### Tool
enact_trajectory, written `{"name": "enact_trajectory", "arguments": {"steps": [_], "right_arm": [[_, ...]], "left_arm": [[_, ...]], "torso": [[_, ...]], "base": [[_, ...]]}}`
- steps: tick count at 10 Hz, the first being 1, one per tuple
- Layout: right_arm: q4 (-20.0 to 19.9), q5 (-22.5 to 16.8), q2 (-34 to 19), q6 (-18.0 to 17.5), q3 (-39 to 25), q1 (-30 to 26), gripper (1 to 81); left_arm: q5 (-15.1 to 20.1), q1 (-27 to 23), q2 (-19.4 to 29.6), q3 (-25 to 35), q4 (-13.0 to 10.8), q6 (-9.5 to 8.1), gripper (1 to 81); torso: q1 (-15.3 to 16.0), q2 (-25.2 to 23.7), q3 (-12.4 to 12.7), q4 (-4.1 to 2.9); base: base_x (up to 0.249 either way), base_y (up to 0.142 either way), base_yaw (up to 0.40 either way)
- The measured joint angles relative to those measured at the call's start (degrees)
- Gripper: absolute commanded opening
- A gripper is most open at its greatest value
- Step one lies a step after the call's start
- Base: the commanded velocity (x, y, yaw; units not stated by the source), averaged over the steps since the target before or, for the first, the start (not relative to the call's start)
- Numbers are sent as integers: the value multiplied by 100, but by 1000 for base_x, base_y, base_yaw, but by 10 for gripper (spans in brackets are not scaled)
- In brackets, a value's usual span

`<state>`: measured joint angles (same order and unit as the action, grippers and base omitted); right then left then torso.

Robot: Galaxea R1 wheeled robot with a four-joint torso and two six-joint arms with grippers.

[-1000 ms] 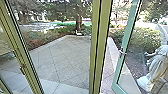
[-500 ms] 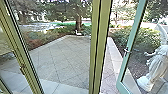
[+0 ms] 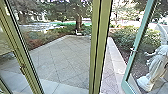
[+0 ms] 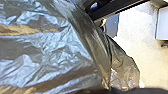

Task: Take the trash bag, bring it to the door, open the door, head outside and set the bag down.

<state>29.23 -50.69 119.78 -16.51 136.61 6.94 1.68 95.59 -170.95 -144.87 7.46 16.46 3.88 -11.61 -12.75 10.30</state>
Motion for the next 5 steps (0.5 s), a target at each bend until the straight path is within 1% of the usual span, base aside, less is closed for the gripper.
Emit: {"name": "enact_trajectory", "arguments": {"steps": [1, 2, 3, 4, 5], "right_arm": [[-752, -361, 138, 33, 35, 85, 811], [-1384, -612, 174, 138, 41, 144, 811], [-1937, -772, 161, 297, 72, 213, 811], [-2298, -796, 128, 427, 96, 325, 811], [-2565, -862, 116, 527, 113, 527, 811]], "left_arm": [[0, 2, 2, 0, 0, 2, 10], [-4, 0, 5, 0, 0, 2, 10], [-1, 0, 5, 0, 0, 5, 10], [-6, 0, 13, 0, -2, 10, 10], [-9, 2, 17, 2, -7, 13, 10]], "torso": [[0, 0, 0, 0], [0, 0, 0, 0], [0, 0, 0, 0], [0, 0, 0, 0], [0, 0, 0, 0]], "base": [[0, 0, 0], [0, 0, 0], [0, 0, 0], [0, 0, 0], [0, 0, 0]]}}
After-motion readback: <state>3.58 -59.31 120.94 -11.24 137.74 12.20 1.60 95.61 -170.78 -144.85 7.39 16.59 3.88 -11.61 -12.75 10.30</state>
